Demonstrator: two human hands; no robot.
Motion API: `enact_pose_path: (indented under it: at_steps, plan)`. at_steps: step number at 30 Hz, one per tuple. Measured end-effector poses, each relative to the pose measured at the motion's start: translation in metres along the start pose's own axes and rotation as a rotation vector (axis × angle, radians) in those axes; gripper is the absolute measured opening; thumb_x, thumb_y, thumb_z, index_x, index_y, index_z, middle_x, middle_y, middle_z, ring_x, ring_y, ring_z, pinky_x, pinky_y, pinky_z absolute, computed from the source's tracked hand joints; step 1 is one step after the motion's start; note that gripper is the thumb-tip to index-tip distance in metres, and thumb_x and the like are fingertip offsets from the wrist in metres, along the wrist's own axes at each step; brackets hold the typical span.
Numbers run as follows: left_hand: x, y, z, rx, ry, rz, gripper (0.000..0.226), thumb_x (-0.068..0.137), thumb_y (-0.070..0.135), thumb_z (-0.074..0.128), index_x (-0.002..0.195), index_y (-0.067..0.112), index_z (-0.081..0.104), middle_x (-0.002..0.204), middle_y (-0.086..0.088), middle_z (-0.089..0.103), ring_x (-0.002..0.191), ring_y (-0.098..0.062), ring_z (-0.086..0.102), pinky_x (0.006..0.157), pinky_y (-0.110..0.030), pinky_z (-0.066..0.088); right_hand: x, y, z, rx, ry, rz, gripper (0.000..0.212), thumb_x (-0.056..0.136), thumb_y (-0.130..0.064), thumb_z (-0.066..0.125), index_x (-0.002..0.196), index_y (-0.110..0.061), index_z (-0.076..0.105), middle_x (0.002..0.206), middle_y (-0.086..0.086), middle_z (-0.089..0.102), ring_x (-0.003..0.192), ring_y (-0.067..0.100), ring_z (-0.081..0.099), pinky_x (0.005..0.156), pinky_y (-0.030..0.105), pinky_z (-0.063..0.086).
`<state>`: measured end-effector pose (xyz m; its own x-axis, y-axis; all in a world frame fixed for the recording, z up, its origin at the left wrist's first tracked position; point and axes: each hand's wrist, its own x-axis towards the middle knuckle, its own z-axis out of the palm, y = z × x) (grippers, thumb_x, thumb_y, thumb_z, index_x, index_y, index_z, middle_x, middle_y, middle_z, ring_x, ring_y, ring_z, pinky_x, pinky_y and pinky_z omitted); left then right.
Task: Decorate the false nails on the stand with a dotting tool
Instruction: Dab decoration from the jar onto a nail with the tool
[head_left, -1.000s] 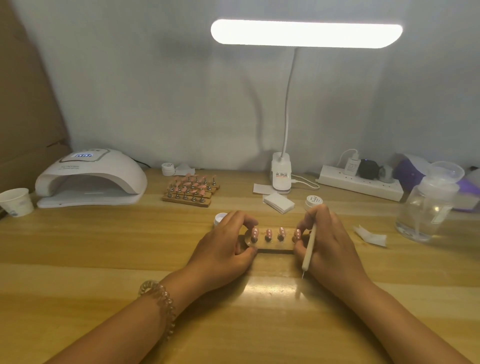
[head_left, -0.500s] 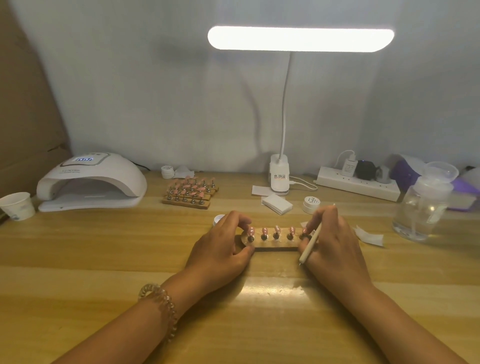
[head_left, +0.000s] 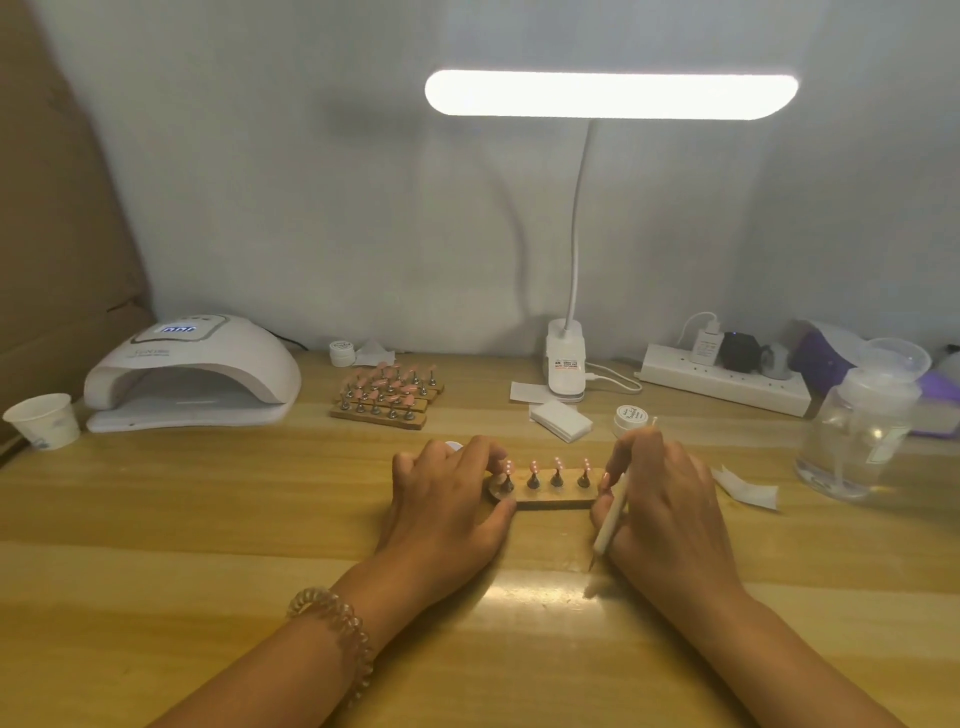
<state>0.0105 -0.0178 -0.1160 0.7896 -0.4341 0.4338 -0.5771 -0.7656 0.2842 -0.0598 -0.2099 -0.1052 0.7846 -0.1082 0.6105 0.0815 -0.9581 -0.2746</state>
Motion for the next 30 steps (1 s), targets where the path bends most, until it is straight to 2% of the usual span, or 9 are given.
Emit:
enact_pose_path:
  at_steps: [4,10,15,19,21,23,25,27,30]
  plan:
    - [0.002,0.002,0.001,0.071,0.025,0.029,0.035,0.093,0.05,0.049,0.125,0.039,0.04,0.108,0.024,0.049,0.108,-0.007,0.04,0.08,-0.029,0.013,-0.003,-0.008,0.001,0.121,-0.035,-0.047,0.055,0.067,-0.007,0.074,0.096,-0.026,0.031,0.079,-0.007,0.049,0.071,0.015,0.05,0.076,0.038,0.044]
    - [0.008,-0.005,-0.002,0.098,0.039,0.03,0.042,0.093,0.056,0.047,0.131,0.039,0.04,0.123,0.023,0.051,0.112,-0.006,0.04,0.081,-0.028,0.015,-0.01,-0.021,0.013,0.237,-0.251,-0.096,0.037,0.069,-0.024,0.061,0.09,-0.03,0.031,0.081,-0.016,0.048,0.079,0.007,0.049,0.082,0.032,0.037]
    - [0.004,-0.005,-0.004,0.056,0.155,0.101,0.044,0.083,0.041,0.066,0.124,0.031,0.053,0.116,0.014,0.054,0.107,-0.013,0.045,0.077,-0.028,0.018,-0.01,-0.017,0.012,0.253,-0.298,-0.096,0.036,0.071,-0.026,0.062,0.091,-0.031,0.031,0.081,-0.018,0.049,0.081,0.005,0.049,0.083,0.033,0.04]
    - [0.007,-0.015,-0.006,0.061,0.279,-0.135,0.052,0.076,0.038,0.071,0.123,0.028,0.051,0.123,0.008,0.049,0.11,-0.016,0.038,0.078,-0.03,0.019,-0.011,-0.017,0.008,0.297,-0.273,-0.061,0.037,0.067,-0.041,0.056,0.093,-0.028,0.035,0.08,-0.019,0.052,0.081,0.004,0.051,0.083,0.035,0.041]
    - [0.01,-0.026,-0.004,0.042,0.164,-0.308,0.061,0.078,0.047,0.068,0.131,0.03,0.044,0.135,0.007,0.045,0.123,-0.019,0.036,0.089,-0.034,0.026,-0.011,-0.016,0.005,0.332,-0.247,-0.037,0.04,0.068,-0.045,0.058,0.096,-0.027,0.035,0.081,-0.018,0.055,0.081,0.003,0.055,0.081,0.036,0.045]
    - [0.013,-0.034,-0.003,-0.037,0.011,-0.415,0.06,0.08,0.056,0.066,0.131,0.033,0.044,0.135,0.009,0.048,0.127,-0.019,0.039,0.097,-0.036,0.028,-0.011,-0.017,0.002,0.383,-0.178,-0.007,0.04,0.075,-0.035,0.067,0.097,-0.025,0.036,0.08,-0.016,0.057,0.077,0.006,0.059,0.075,0.04,0.051]
    - [0.014,-0.038,-0.003,-0.148,-0.034,-0.388,0.042,0.081,0.054,0.068,0.116,0.036,0.054,0.123,0.014,0.059,0.12,-0.016,0.051,0.097,-0.034,0.034,-0.01,-0.018,0.0,0.469,-0.069,0.074,0.028,0.083,-0.037,0.063,0.094,-0.027,0.039,0.074,-0.012,0.061,0.071,0.008,0.063,0.066,0.039,0.052]
    - [0.012,-0.036,-0.007,-0.251,-0.034,-0.322,0.032,0.08,0.05,0.073,0.103,0.034,0.058,0.11,0.018,0.063,0.105,-0.009,0.059,0.094,-0.035,0.041,-0.008,-0.018,-0.002,0.613,-0.021,0.227,0.024,0.089,-0.052,0.045,0.093,-0.029,0.047,0.072,-0.008,0.068,0.069,0.005,0.063,0.067,0.036,0.051]
    - [0.005,-0.021,-0.013,-0.326,-0.079,-0.149,0.031,0.078,0.048,0.075,0.096,0.033,0.054,0.095,0.02,0.06,0.08,0.0,0.055,0.069,-0.023,0.041,-0.005,-0.018,-0.005,0.846,-0.04,0.414,0.033,0.105,-0.048,0.029,0.102,-0.03,0.057,0.064,-0.005,0.066,0.06,0.002,0.058,0.062,0.024,0.048]
